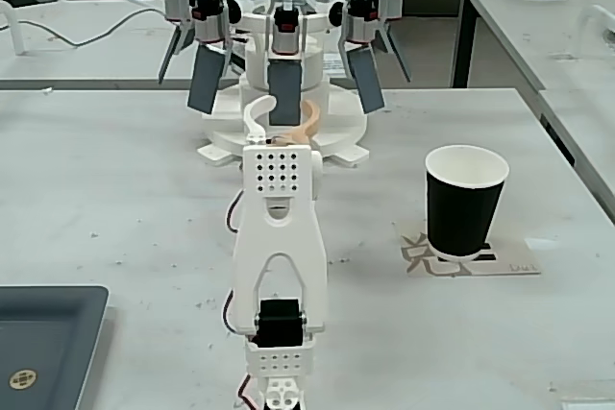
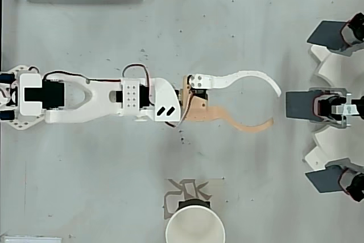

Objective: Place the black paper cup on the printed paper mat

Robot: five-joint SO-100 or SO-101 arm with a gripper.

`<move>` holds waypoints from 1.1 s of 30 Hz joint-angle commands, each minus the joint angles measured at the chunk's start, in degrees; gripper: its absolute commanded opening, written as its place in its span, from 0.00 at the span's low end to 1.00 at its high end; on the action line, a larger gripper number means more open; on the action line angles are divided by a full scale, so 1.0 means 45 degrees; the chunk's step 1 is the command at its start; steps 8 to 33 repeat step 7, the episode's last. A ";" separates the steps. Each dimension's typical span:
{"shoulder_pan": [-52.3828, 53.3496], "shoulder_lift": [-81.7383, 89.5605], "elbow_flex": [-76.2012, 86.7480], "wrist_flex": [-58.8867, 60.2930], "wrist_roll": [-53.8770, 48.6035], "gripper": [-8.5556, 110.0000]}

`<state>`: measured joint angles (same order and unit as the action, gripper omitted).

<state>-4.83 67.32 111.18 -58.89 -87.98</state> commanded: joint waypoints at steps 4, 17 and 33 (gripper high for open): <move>-0.0078 0.0176 -0.0566 -0.0059 -0.0039 0.13; -0.0078 0.0137 -0.0566 -0.0156 -0.0059 0.14; -0.0078 0.0137 -0.0566 -0.0156 -0.0059 0.14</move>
